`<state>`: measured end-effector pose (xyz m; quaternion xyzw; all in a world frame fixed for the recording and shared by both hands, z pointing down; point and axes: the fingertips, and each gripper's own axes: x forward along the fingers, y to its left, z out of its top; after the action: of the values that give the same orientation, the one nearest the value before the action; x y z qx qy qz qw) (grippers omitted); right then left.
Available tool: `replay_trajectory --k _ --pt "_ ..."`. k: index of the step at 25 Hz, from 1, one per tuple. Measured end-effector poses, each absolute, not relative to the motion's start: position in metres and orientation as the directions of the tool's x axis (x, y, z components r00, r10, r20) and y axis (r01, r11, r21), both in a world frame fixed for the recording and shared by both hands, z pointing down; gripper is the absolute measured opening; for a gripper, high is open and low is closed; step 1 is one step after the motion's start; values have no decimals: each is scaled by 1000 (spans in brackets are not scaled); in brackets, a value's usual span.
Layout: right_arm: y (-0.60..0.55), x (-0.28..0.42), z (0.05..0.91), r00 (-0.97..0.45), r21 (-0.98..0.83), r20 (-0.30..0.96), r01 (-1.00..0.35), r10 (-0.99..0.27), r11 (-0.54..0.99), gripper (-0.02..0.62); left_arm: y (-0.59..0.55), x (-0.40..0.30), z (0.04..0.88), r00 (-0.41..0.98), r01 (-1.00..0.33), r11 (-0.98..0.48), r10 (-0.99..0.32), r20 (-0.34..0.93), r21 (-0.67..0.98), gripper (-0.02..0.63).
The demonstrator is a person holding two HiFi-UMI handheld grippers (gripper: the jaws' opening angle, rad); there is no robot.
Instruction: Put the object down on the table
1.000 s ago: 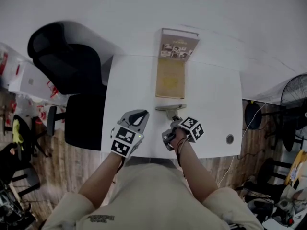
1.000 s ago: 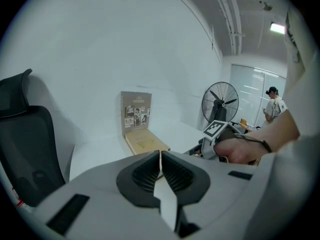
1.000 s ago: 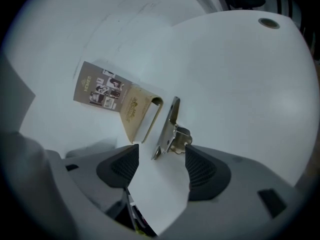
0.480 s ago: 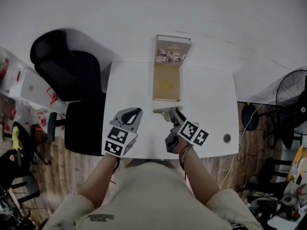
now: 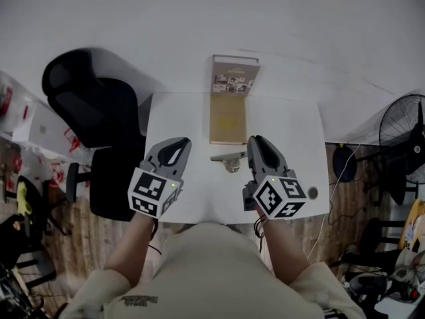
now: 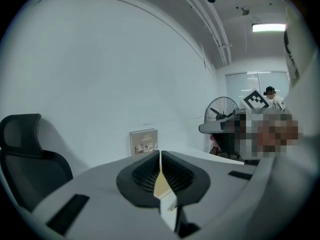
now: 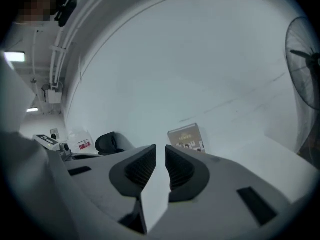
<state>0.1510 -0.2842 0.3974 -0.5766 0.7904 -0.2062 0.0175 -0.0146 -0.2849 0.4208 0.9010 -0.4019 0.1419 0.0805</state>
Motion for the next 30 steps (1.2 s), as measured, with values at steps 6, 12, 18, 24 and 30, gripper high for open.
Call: replay_trajectory --k 6,12,18,24,30 --pt "-267 148 331 -375 -174 90 -918 -923 356 26 -283 -12 376 665 -736 -677 -714 222 28 29" --pt "-243 138 283 -423 -10 21 -906 -906 423 23 -269 -10 322 692 -720 -693 -715 98 24 29" --pt "-219 130 265 -459 100 -4 -884 -889 456 22 -247 -8 307 706 -708 -706 -705 72 15 29" --pt "-211 135 272 -450 71 19 -890 -893 450 23 -235 -13 311 700 -712 -702 -710 70 6 28" --pt "-211 138 280 -436 81 50 -895 -898 439 23 -233 -17 316 696 -715 -699 -713 78 -8 29"
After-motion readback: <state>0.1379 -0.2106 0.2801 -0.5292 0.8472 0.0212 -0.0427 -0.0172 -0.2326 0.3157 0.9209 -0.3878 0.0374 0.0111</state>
